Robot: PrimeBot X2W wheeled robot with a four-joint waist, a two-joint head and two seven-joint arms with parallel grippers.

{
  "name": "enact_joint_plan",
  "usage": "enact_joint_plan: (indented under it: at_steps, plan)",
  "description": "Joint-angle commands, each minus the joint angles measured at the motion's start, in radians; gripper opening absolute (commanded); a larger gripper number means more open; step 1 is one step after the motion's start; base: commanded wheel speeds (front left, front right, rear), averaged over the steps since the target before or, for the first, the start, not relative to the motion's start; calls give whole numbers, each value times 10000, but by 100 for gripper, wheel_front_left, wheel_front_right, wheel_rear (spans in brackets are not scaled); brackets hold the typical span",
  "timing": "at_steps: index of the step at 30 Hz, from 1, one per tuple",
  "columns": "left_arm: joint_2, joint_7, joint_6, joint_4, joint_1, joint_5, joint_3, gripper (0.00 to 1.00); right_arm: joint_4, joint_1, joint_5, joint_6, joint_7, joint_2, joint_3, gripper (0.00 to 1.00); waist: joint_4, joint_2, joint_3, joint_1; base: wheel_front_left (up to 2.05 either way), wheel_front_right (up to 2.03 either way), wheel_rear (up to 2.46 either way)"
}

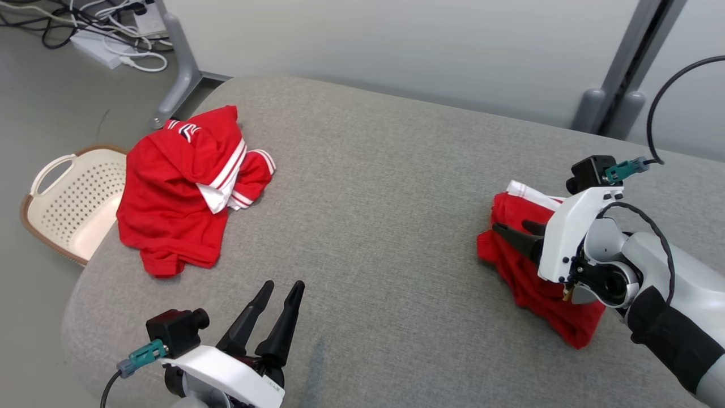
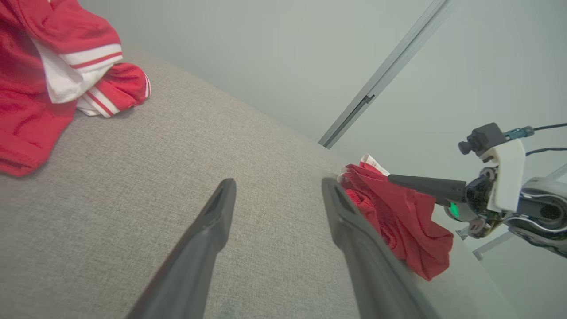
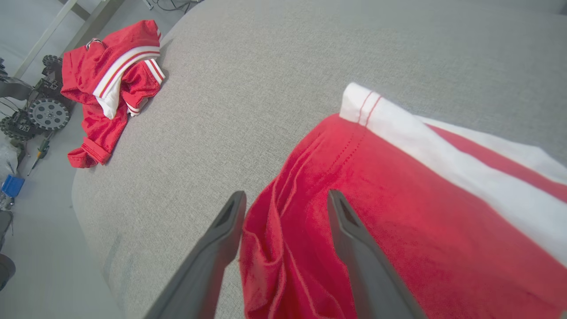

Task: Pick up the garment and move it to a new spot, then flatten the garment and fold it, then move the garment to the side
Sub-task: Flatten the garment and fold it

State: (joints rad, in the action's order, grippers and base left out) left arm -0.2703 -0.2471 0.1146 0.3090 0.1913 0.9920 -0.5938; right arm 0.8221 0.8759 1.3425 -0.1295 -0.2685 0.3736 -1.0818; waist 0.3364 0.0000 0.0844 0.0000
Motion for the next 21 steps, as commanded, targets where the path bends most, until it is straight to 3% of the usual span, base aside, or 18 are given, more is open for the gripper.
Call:
enact_joint_plan:
  at_steps: [1, 11, 21]
  plan:
    - [-61, -42, 49, 24, 58, -17, 33, 100, -55, 13, 100, -24, 210, 44, 3, 100, -113, 0, -60, 0, 0, 0, 0]
    - [-242, -15, -136, -175, -181, -93, 70, 100, -1623, -713, 882, -24, 1700, 802, 603, 100, -994, 0, -329, 0, 0, 0, 0]
    - [-307, 9, -285, -400, -266, -192, 17, 100, -1641, -1405, 1057, -24, 2516, 1559, 763, 100, -1613, 0, -374, 0, 0, 0, 0]
